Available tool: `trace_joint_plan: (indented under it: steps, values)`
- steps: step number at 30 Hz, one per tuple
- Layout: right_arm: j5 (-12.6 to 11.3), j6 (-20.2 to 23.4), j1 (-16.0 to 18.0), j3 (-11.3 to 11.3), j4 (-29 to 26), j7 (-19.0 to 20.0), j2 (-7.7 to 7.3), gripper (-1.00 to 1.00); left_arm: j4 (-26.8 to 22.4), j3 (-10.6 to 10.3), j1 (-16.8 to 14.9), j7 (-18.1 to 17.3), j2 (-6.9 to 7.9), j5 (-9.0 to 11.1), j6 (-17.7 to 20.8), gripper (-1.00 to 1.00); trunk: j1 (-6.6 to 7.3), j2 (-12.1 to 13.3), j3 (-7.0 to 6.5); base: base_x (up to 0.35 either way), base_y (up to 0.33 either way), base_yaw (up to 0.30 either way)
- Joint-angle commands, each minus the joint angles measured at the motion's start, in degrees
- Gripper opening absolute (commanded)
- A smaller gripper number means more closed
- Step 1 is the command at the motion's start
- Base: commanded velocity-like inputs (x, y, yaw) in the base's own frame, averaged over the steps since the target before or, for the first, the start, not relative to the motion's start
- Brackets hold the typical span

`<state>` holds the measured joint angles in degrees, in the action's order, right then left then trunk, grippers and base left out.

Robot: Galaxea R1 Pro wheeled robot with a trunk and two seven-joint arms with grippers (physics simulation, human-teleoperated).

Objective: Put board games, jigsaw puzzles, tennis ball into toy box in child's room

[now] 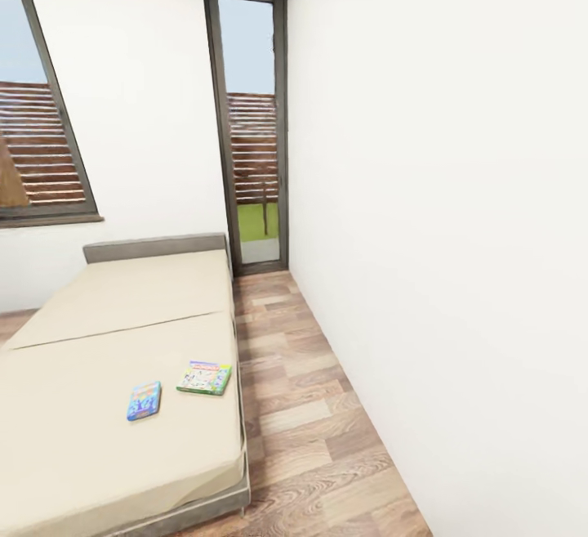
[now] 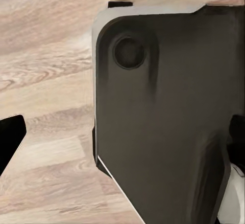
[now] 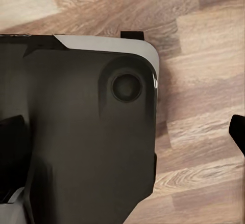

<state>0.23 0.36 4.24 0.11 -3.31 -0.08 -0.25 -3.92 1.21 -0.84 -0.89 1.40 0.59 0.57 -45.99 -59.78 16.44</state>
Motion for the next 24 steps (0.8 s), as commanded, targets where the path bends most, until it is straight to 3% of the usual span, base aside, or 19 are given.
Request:
trace_joint_plan:
  steps: [1,14,20,24]
  values:
    - [0.0,0.0,0.0,0.0,-0.1,0.0,-0.01,1.0,0.0,0.1,-0.1,-0.1,0.0,0.1,0.1,1.0,0.0,0.0,0.08,0.0,0.0,0.295]
    - [0.1,2.0,4.7,0.0,-2.0,0.0,0.65,1.0,-2.0,1.5,-8.8,-0.2,-0.07,0.6,7.7,1.0,0.0,0.0,0.08,0.0,0.0,0.298]
    - [0.2,5.5,10.4,0.0,-2.3,-0.4,1.13,1.0,-2.3,1.9,-13.9,-0.1,-0.46,0.9,10.3,1.0,0.0,0.0,0.08,0.0,0.0,0.3]
    - [0.1,9.8,15.7,-0.1,-2.4,-1.3,1.66,1.0,-2.4,3.1,-17.6,-0.1,-1.03,2.6,12.1,1.0,0.0,0.0,0.08,0.0,0.0,0.3]
